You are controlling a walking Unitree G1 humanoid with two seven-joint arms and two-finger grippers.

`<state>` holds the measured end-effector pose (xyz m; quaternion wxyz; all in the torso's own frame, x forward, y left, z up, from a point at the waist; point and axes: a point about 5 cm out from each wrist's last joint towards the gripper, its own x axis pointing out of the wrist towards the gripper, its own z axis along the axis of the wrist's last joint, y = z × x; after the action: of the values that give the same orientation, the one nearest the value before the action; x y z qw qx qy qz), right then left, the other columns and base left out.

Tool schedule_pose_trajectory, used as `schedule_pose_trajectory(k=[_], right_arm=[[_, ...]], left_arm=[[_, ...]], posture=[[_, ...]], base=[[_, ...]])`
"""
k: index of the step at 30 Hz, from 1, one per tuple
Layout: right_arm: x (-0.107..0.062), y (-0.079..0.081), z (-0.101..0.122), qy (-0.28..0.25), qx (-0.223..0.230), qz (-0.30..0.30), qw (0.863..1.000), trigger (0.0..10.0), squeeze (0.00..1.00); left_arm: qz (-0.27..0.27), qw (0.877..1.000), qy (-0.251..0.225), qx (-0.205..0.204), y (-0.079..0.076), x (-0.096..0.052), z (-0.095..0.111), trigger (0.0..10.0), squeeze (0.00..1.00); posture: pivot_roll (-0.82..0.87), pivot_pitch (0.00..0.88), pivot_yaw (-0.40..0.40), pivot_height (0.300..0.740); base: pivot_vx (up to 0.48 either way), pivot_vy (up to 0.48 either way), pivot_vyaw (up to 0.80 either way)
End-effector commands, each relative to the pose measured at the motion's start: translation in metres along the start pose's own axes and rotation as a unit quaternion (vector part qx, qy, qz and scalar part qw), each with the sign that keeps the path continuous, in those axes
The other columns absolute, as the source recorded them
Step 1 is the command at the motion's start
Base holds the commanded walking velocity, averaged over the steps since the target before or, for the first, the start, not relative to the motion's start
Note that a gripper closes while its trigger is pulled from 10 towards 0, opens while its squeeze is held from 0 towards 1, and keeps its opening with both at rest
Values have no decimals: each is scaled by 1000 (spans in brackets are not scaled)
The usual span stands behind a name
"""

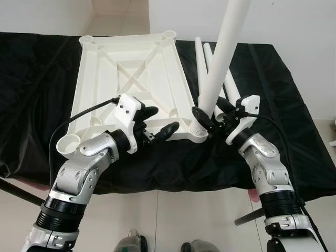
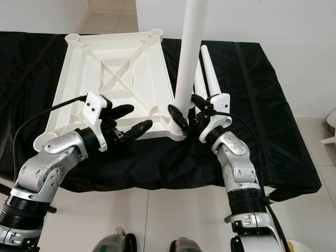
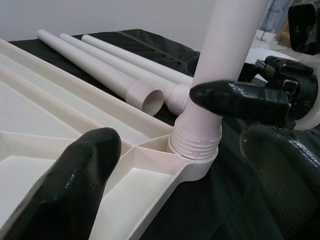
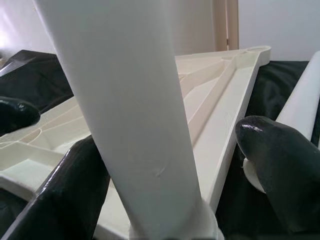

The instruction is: Building children table

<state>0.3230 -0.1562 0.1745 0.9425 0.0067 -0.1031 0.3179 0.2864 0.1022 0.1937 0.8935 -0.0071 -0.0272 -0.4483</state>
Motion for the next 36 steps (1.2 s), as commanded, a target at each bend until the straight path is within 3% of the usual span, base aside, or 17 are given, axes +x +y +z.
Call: schedule_pose_trajectory(k=[1,14,15,16,18,19,20,21,36], right_arm=[[1,2,-4,7,0,14,1000,10000,0],[5,5,-11,11,11,33,999,10000,0],[5,6,-11,12,12,37,999,4549,0],[5,6,-12,12,13,41,999,3961,0],[5,6,-12,13,13,43,999,3961,0],[5,6,-12,13,14,46,999,1882,0],[5,6,-12,13,14,46,999,1882,0],[4,6,-13,13,14,47,999,0,0],[0,5,-10,5,15,38,999,0,0]], left_arm=[[1,1000,7,1,-1,-2,-1,10000,0],[-5,1000,12,5,-4,-4,-1,10000,0],[-5,1000,12,5,-4,-4,-1,10000,0],[-5,1000,13,5,-4,-4,-1,10000,0],[-5,1000,13,6,-4,-4,-1,10000,0],[-5,1000,13,6,-4,-4,-1,10000,0],[-5,1000,13,6,-4,-4,-1,10000,0],[-5,1000,13,7,-5,-5,-1,10000,0],[-8,1000,13,8,-5,-4,0,10000,0]], posture=[[-5,81,27,740],[-5,82,27,740],[-3,83,26,740],[-3,83,26,740],[-3,83,26,740],[-3,82,25,740],[-3,82,25,740],[-3,82,25,740],[-7,81,27,740]], base=[[0,0,0],[0,0,0],[0,0,0],[0,0,0],[0,0,0],[0,0,0],[0,0,0],[0,0,0],[0,0,0]])
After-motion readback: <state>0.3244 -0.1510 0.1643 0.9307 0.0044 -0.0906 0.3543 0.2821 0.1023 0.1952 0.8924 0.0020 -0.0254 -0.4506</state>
